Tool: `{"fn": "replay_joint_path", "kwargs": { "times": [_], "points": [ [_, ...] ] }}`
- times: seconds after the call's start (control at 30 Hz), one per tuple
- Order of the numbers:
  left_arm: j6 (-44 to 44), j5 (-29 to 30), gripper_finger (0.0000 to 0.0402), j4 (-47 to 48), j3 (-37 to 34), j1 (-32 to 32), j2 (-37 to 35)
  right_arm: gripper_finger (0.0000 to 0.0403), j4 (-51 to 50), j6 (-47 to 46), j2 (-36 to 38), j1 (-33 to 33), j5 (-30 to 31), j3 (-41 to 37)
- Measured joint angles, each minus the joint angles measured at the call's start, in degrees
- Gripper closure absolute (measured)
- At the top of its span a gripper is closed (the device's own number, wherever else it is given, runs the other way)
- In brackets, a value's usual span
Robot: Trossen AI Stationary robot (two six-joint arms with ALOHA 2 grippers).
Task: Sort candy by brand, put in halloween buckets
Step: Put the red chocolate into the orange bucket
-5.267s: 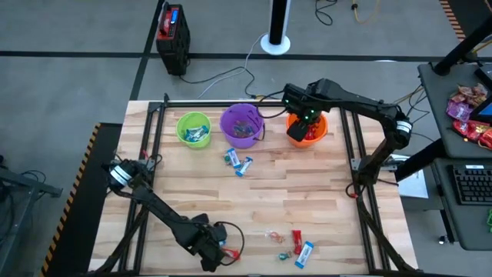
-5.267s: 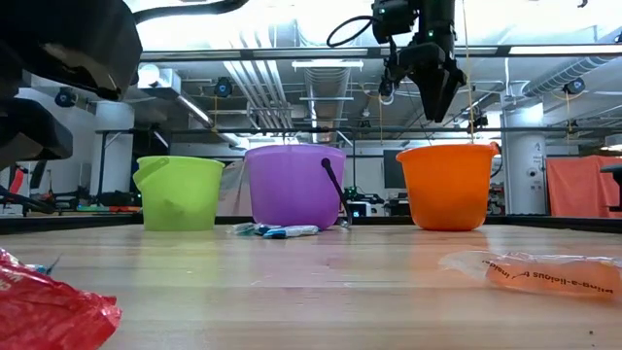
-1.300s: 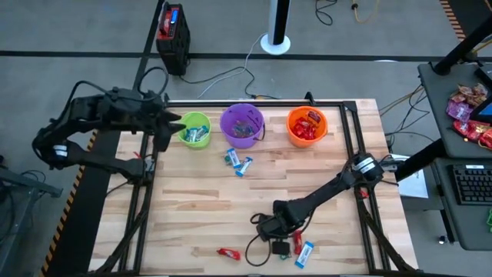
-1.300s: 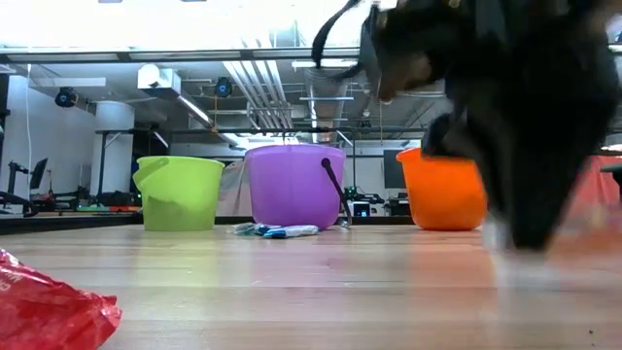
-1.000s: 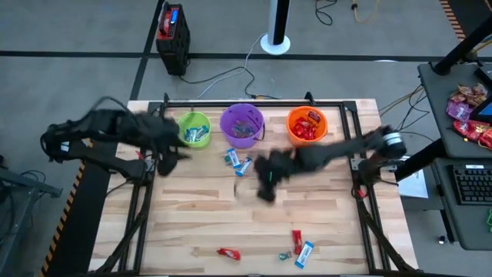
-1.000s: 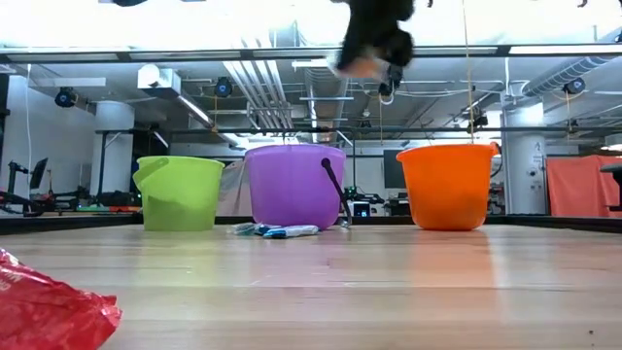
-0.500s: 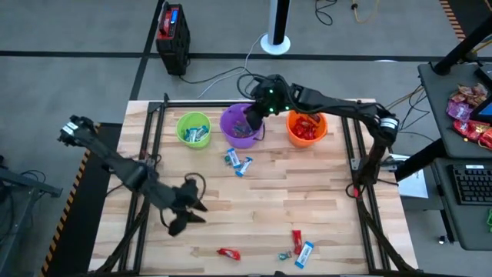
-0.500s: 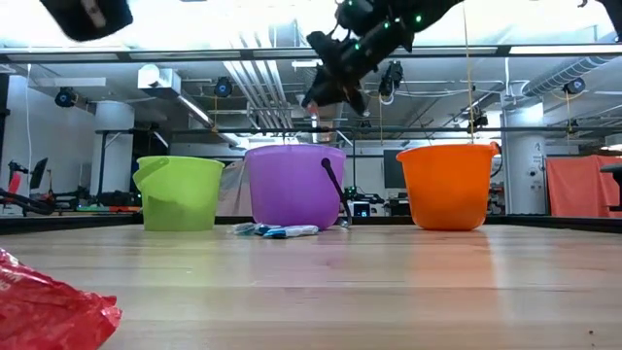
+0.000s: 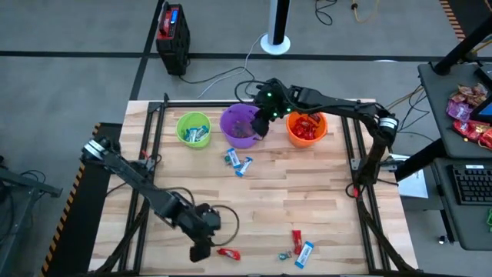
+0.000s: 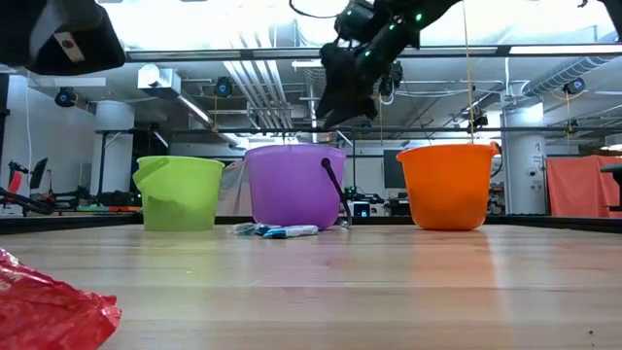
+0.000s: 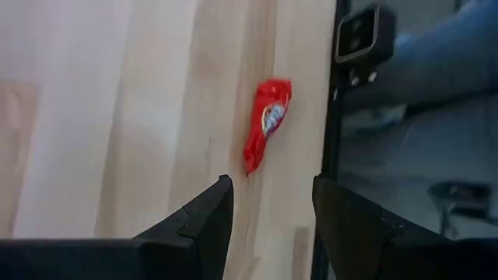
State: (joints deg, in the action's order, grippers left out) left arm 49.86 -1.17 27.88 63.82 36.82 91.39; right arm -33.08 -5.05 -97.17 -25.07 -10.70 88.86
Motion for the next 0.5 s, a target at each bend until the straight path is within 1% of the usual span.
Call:
{"fn": "replay_joint_path", "kwargs": {
  "times": [0.1,0.2,0.27,0.4,0.5],
  "points": [
    [-3.25,-1.43,0.0242,3.91,5.28,0.21,5.34,0.0204,-4.20,1.70,2.43,0.27,-0.03,0.00],
    [-8.86,-1.39,0.0240,8.08,10.72,0.29,10.02,0.0200,-8.01,2.48,5.02,0.62,0.00,0.00],
    [-11.42,-0.35,0.0236,9.51,13.59,0.30,12.82,0.0200,-9.66,2.77,7.10,1.28,0.05,-0.02],
    [-13.77,0.23,0.0233,8.55,16.08,0.08,18.06,0.0200,-11.60,2.85,11.70,3.51,0.13,-0.02],
    [-13.95,0.10,0.0233,8.13,17.13,0.08,21.51,0.0200,-11.71,2.64,14.75,5.40,0.26,-0.11]
  ]
}}
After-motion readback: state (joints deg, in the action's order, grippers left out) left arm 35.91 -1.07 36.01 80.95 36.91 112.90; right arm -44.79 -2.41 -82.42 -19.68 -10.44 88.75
